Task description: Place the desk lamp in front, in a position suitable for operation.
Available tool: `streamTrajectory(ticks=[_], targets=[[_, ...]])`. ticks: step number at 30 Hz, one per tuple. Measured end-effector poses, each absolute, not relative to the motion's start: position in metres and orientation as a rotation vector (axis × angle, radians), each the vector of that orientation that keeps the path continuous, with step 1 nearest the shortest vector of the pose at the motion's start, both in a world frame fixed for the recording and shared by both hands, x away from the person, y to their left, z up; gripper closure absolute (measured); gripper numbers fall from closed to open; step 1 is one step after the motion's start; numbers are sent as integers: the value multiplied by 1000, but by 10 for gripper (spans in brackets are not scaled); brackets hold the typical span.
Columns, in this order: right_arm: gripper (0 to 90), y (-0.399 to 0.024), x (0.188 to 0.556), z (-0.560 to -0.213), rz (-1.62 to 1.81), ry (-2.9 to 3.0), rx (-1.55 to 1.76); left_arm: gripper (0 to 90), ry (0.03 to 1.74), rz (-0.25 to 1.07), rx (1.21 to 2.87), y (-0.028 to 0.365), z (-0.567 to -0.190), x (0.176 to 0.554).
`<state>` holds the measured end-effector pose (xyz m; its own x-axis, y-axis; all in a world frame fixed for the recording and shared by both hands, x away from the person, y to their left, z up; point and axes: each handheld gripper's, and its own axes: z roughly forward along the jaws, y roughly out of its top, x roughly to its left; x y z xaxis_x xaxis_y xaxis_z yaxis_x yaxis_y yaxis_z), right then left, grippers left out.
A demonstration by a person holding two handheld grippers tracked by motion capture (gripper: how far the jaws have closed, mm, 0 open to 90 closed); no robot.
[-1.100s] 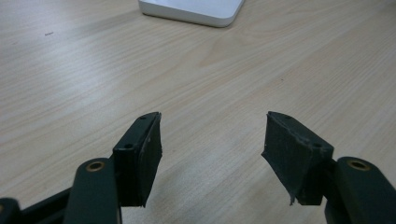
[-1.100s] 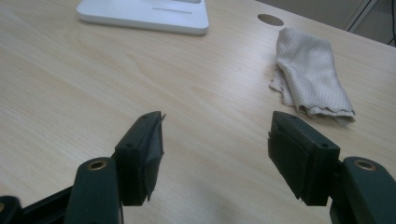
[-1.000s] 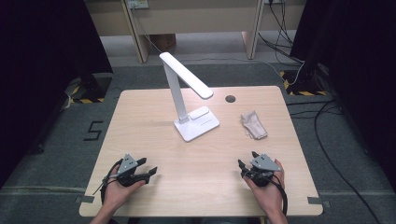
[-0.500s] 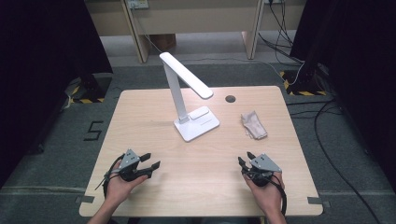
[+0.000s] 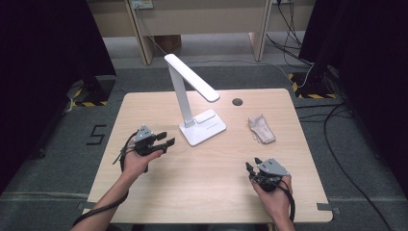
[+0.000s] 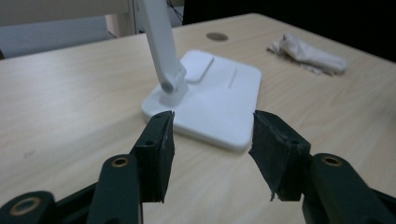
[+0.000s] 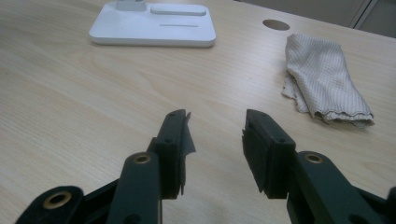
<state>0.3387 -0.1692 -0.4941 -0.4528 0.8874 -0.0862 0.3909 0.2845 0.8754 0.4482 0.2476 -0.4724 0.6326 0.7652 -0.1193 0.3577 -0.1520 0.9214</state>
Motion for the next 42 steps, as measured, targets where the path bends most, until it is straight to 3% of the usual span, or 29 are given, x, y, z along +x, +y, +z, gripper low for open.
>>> streamTrajectory(ticks=[17, 25, 42], targets=[[563, -164, 343, -496, 1109, 1996, 1094, 486, 942, 525, 1746, 221, -436, 550], [555, -165, 342, -497, 1099, 2001, 1093, 511, 940, 560, 1716, 215, -429, 567], [556, -164, 343, -500, 1060, 2035, 1097, 620, 903, 509, 1662, 201, -421, 587]])
